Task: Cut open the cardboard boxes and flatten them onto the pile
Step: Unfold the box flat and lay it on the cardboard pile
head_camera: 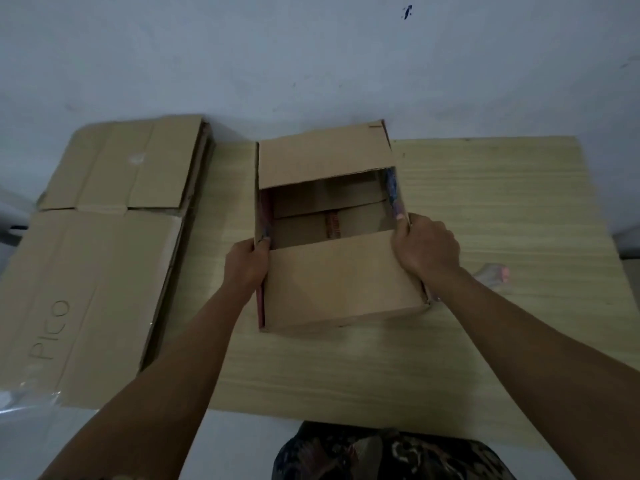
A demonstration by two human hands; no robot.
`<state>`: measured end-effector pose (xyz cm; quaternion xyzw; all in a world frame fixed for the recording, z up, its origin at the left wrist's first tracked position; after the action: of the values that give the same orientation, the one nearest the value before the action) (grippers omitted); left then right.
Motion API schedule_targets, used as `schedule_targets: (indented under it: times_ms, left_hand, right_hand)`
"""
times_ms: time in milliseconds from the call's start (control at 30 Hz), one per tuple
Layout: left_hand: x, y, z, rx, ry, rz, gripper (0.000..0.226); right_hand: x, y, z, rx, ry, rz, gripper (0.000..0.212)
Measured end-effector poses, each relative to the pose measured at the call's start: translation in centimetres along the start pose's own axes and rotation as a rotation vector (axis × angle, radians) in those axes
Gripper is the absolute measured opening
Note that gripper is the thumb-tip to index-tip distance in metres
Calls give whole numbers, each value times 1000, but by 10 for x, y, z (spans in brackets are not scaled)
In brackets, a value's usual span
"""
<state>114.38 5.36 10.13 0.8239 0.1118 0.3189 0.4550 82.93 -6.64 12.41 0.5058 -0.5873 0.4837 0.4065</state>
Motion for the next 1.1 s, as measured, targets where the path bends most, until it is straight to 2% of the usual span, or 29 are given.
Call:
schedule_targets:
  times_ms: [67, 133, 233, 333, 400, 500, 567, 633, 667, 767, 833, 967, 1033, 1100]
  left_hand:
    - [-2, 8, 2, -50, 0, 164, 39]
    - [-4, 14, 5, -82, 9, 298, 38]
    - [-3, 14, 14, -73, 20, 420, 46]
    - [-4, 25, 28, -196, -11, 512, 64]
    - [-11, 43, 34, -357, -50, 558, 79]
    - [-23, 77, 45, -590, -109, 621, 91]
    - [-42, 97, 55, -750, -215, 718, 88]
    - [-60, 113, 67, -828, -342, 772, 79]
    - [-67, 119, 71, -848, -386, 780, 72]
    - [-79, 134, 76, -945, -421, 818, 50]
    - [-82, 142, 70, -993, -432, 753, 43]
    - [-82, 155, 55, -1069, -404, 654, 39]
    - [-82, 162, 50, -1103, -386, 633, 38]
    - [-81, 168, 47, -1127, -366, 612, 37]
  right_hand:
    - [4, 3, -2, -11, 24, -103, 50]
    - [10, 1, -6, 30, 138, -123, 46]
    - [14, -29, -18, 269, 304, -79, 48]
    - [-2, -71, -29, 460, 102, -222, 47]
    - [-5, -83, -32, 456, 34, -284, 51]
    - [11, -88, -36, 357, 124, -235, 61]
    - [27, -88, -43, 311, 245, -224, 64]
    - [49, -87, -55, 278, 360, -199, 60]
    - [58, -85, -60, 246, 342, -201, 59]
    - [73, -76, -70, 128, 51, -282, 65]
    - [78, -70, -78, 97, -167, -300, 69]
    - [57, -75, -109, 175, -680, -235, 78]
    - [39, -76, -130, 210, -814, -200, 85]
    - [16, -74, -147, 221, -876, -148, 92]
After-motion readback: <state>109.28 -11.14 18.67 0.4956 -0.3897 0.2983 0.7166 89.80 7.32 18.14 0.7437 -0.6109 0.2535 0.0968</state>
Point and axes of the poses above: each hand's wrist, its own z-axis towards the middle knuckle, its own x-axis out of the back of the hand, y = z × x, the point moved 7 cm from there along z, towards the middle knuckle, and after that the axes turned 14 degrees about -z, right-handed, at the moved point
